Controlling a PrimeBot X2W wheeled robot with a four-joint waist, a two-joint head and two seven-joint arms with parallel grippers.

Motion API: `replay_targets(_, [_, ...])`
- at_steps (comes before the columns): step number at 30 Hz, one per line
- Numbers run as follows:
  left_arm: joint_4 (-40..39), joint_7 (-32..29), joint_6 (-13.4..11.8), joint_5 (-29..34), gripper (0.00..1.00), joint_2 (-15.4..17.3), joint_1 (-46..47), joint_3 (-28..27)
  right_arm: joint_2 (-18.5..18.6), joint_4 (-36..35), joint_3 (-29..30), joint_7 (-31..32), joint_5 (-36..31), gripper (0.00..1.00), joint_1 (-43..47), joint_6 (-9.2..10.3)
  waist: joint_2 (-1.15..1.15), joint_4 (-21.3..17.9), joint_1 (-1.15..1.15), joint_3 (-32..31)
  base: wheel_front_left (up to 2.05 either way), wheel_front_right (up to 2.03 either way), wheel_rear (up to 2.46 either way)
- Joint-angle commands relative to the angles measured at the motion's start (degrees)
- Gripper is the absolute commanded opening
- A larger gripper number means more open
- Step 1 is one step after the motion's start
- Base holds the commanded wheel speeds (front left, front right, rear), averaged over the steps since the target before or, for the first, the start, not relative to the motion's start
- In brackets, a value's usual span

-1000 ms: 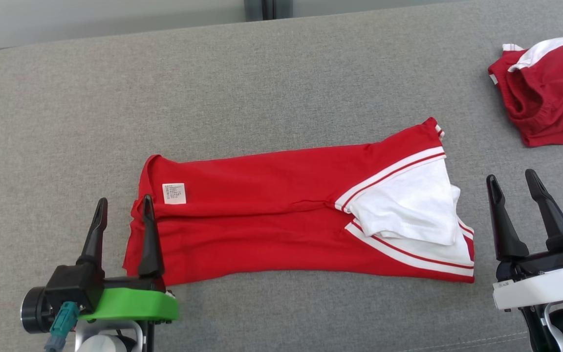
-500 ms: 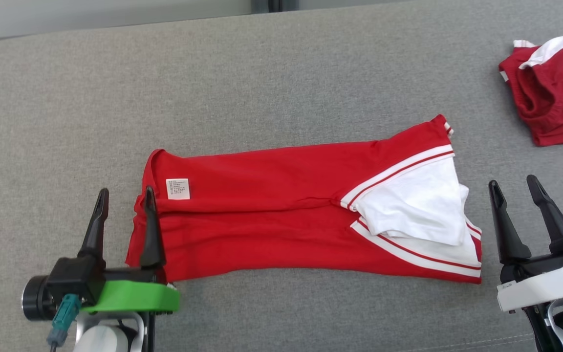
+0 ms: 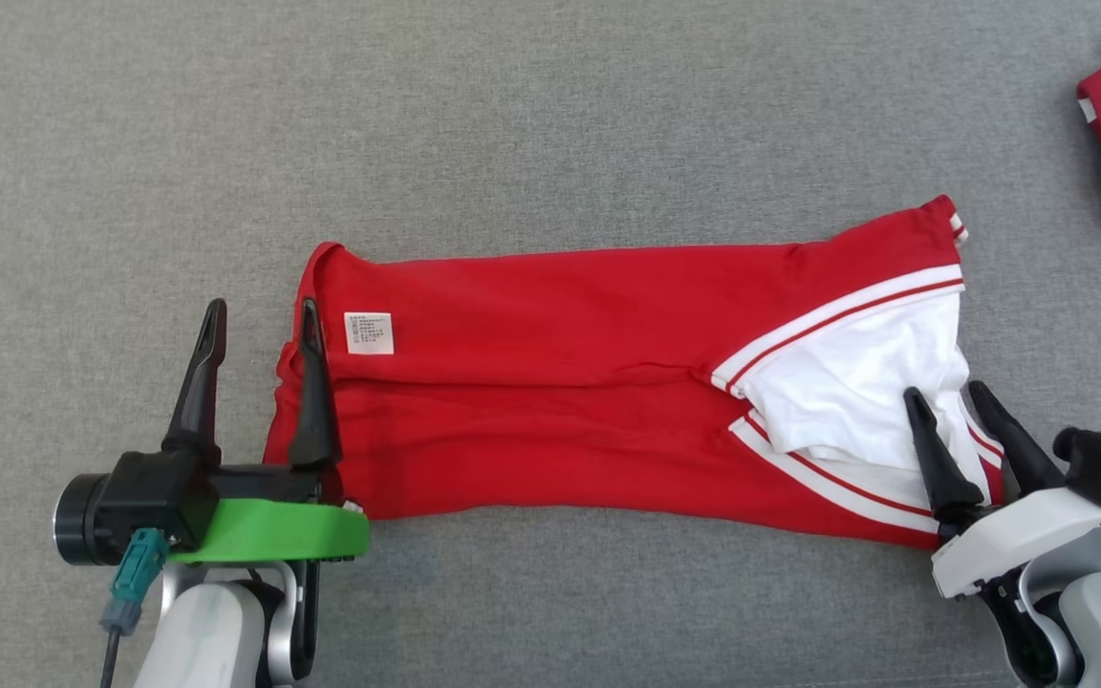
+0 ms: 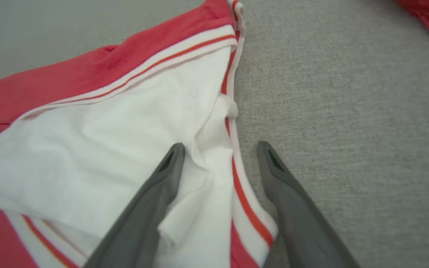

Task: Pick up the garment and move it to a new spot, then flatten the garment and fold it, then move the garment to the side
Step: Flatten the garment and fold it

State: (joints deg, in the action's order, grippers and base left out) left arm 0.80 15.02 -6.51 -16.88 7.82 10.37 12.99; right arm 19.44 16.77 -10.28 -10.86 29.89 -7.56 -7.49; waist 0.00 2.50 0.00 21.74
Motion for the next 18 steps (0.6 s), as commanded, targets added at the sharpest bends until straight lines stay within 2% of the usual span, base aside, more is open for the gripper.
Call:
replay_targets(1, [0.23,0.16,0.37,0.68,1.00,-0.35,0.83,-0.47,0.21,1.25,-1.86,0.95,1.25,0.18,-0.66,0.01,0.00,0.36,0.00,0.30,0.00,0.00,0.00])
replay_targets(2, [0.34,0.16,0.54,0.88,1.00,-0.48,0.75,-0.80,0.39,1.86,-2.94,1.30,2.16,0.00,-0.80,0.00,0.00,0.33,0.00,0.22,0.00,0.00,0.00])
replay_targets(7, [0.63,0.16,1.27,1.72,1.00,-1.08,-0.11,-1.87,2.83,2.02,-4.30,-0.44,4.50,0.00,-1.56,0.05,0.00,-0.10,0.00,-0.67,0.00,0.00,0.00])
replay_targets(14, [0.62,0.16,2.01,2.66,1.00,-1.98,-1.16,-2.87,7.74,1.67,1.04,-1.43,5.66,0.00,-0.46,0.07,0.00,-0.73,0.00,-2.14,0.00,0.00,0.00])
replay_targets(18, [1.19,0.16,2.49,2.94,1.00,-2.26,-1.80,-3.52,10.02,0.39,3.55,0.64,5.22,0.00,0.02,0.06,0.00,-1.17,0.00,-3.33,0.00,0.00,0.00])
